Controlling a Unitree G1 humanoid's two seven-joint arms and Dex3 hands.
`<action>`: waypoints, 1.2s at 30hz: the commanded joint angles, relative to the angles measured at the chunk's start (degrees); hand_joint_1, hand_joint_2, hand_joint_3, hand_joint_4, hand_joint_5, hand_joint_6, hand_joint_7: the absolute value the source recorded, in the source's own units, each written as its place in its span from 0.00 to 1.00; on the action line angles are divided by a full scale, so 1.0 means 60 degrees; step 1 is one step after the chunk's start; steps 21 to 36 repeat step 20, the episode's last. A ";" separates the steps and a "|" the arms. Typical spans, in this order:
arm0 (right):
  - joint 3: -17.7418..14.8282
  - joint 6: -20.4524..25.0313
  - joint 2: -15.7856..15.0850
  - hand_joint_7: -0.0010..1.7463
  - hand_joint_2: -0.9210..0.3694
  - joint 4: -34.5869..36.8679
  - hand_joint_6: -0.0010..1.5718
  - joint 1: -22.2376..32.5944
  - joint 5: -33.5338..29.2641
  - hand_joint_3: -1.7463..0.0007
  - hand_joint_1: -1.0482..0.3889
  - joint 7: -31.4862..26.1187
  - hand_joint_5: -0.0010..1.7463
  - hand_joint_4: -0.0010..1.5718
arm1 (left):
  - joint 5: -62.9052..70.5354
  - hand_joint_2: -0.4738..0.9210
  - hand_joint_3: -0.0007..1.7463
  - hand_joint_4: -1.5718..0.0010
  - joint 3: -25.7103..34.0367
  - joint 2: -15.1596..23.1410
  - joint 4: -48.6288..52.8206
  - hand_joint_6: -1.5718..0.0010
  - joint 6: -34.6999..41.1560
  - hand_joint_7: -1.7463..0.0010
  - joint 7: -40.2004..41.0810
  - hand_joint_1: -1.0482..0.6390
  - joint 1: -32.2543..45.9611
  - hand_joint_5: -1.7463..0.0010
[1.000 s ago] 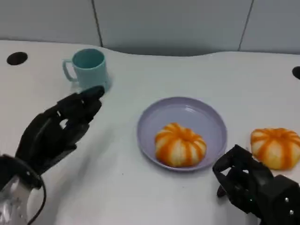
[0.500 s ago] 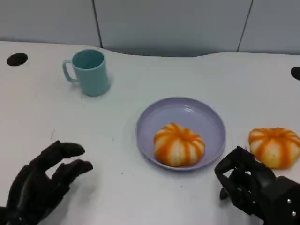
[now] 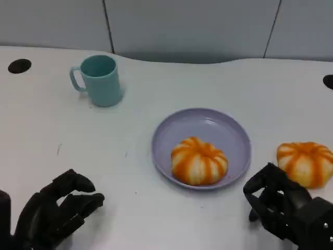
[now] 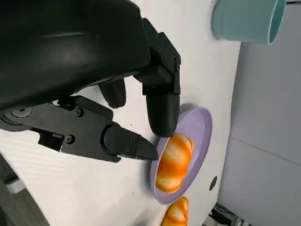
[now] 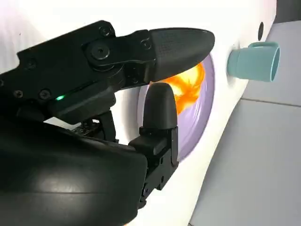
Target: Grasp the bread from the table and place it into the plate.
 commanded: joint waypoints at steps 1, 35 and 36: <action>-0.0243 -0.0590 -0.0193 1.00 0.00 0.0524 0.24 -0.0229 0.0139 0.80 0.56 0.0025 1.00 0.37 | 0.0152 0.99 0.00 0.62 -0.0061 0.0062 0.0213 0.70 -0.0144 0.04 0.0062 0.48 -0.0079 0.00; -0.0340 -0.0719 -0.0175 1.00 0.00 0.0744 0.24 -0.0344 0.0225 0.81 0.55 0.0132 1.00 0.37 | 0.0156 0.99 0.00 0.62 -0.0098 0.0184 0.0511 0.69 -0.0337 0.05 0.0010 0.46 -0.0273 0.00; -0.0340 -0.0719 -0.0175 1.00 0.00 0.0744 0.24 -0.0344 0.0225 0.81 0.55 0.0132 1.00 0.37 | 0.0156 0.99 0.00 0.62 -0.0098 0.0184 0.0511 0.69 -0.0337 0.05 0.0010 0.46 -0.0273 0.00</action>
